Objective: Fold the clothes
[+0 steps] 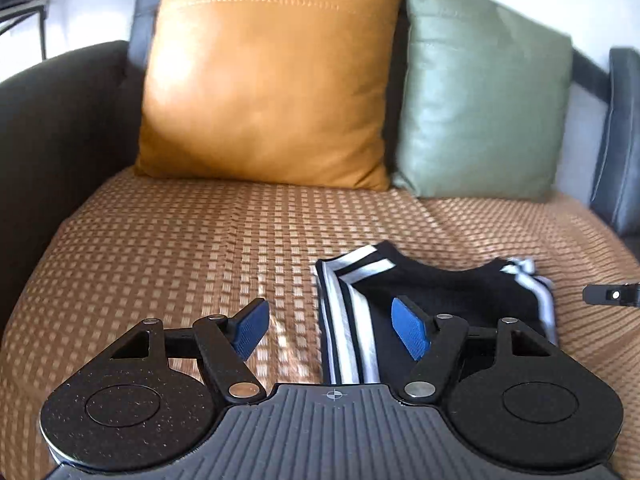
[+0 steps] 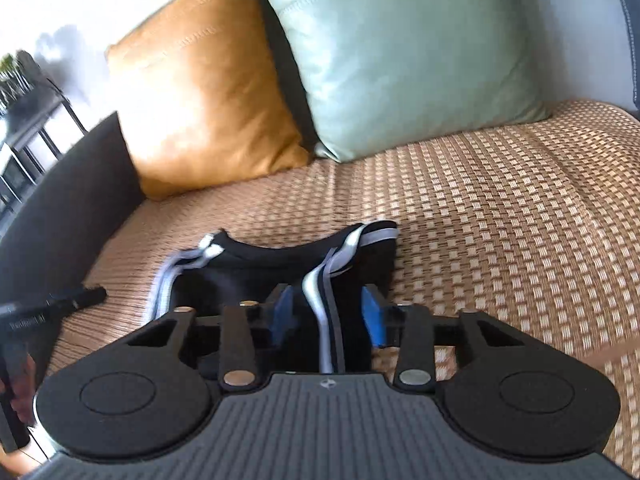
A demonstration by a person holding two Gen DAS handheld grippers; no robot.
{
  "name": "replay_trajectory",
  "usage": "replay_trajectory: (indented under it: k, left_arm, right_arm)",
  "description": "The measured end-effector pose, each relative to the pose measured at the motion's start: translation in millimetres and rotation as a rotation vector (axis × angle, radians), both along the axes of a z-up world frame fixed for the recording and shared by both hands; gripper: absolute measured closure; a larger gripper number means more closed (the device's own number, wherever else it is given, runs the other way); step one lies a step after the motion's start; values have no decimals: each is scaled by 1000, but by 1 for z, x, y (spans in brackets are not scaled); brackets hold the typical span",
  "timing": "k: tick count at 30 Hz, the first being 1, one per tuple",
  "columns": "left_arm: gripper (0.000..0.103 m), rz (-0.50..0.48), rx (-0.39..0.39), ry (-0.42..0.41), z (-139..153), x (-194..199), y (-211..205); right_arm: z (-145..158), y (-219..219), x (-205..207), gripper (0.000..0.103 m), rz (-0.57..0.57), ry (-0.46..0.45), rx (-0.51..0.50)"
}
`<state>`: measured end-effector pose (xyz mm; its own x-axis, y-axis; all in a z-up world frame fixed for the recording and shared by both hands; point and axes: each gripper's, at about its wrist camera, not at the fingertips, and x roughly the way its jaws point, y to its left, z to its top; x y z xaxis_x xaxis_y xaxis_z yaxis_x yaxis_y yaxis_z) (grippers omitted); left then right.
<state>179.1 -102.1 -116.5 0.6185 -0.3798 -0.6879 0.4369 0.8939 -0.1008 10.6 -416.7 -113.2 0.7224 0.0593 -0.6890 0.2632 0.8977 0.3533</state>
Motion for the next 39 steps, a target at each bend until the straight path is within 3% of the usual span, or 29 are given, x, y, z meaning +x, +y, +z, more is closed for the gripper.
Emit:
replay_trajectory:
  k: [3,11,14,16,19,22,27,30,34,38,39]
  left_arm:
    - [23,-34,45,5,-19,18,-11]
    - [23,-75,101,56,-66,40,-39]
    - [24,-79,105,65,-70,41,-41]
    - [22,-98,60,19,-56,38,-32]
    - [18,-115,59,-36,-39,46,-26]
    - [18,-150,98,-46,-38,64,-33]
    - [18,-252,167,-47,-55,93,-55]
    - [18,-304,154,-20,-67,99,-61]
    - [19,-374,135,16,-83,107,-69]
    - [21,-401,99,23,-88,108,-70]
    - [31,-399,91,22,-85,107,-69]
  right_arm:
    - [-24,-10,20,70,12,27,34]
    - [-79,-6,78,69,23,74,49]
    - [-80,-2,83,67,26,75,41]
    - [-67,-5,78,64,34,51,52]
    - [-44,-14,64,46,43,-23,52]
    - [-32,-29,62,42,34,-27,2]
    - [-46,-40,80,32,58,35,-81]
    - [-62,-39,96,31,98,74,-138]
    - [-81,-38,110,31,141,90,-119]
    - [-87,-38,112,31,175,48,-55]
    - [-88,-38,114,33,178,45,-42]
